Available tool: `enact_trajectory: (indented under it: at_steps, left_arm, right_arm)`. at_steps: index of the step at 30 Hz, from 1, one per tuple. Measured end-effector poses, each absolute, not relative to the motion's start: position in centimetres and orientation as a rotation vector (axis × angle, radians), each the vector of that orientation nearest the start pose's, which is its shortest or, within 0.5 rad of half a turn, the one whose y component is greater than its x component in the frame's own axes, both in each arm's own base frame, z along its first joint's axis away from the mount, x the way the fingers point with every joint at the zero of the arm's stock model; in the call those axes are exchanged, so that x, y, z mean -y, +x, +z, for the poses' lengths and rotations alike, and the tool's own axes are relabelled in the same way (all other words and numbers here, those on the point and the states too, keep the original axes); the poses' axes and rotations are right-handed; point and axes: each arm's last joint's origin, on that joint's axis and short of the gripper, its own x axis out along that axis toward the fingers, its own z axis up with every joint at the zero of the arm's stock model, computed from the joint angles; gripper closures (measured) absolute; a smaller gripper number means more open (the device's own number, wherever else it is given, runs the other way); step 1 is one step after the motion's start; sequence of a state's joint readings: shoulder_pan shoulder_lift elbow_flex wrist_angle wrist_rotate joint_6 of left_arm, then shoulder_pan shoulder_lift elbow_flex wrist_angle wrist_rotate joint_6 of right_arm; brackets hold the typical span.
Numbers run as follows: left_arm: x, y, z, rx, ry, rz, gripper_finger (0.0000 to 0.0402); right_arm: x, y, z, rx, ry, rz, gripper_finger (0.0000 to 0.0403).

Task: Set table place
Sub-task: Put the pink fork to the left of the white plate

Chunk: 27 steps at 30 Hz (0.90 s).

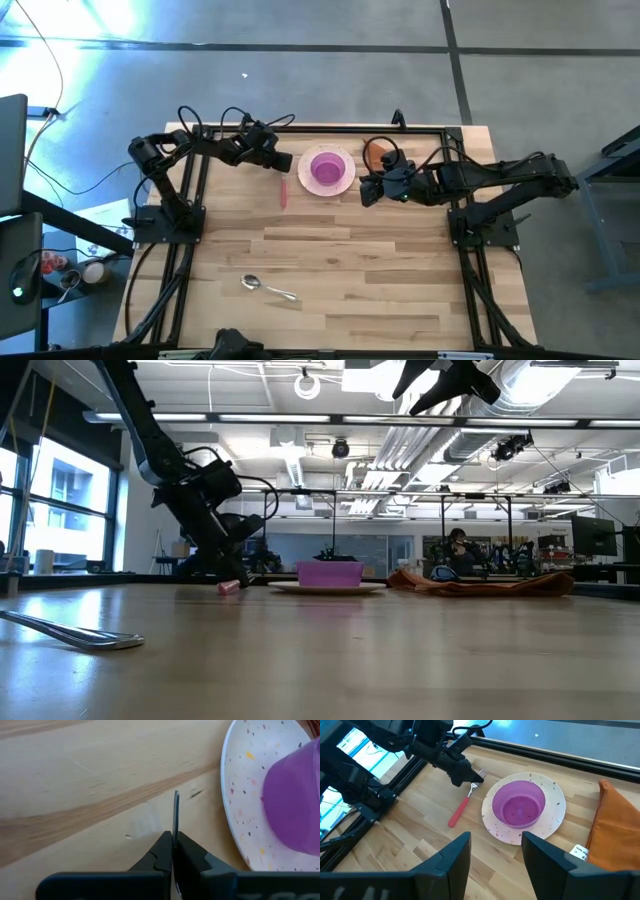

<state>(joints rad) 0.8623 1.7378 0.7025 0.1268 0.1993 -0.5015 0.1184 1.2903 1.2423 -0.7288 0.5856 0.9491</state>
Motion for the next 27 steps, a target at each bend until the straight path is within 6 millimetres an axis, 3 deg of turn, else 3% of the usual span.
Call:
enact_trajectory:
  at_steps: [19,27]
  left_arm:
    - [-22.1,19.8,11.1,-0.665,-0.902,0.747,0.0322]
    - [-21.8,19.1,12.7,-0.698,-0.81,0.846,0.0272]
  right_arm:
    - [-1.6,26.1,34.1,-0.476,0.642,-0.703,0.0238]
    - [-1.6,26.1,34.1,-0.48,0.637,-0.698,0.0238]
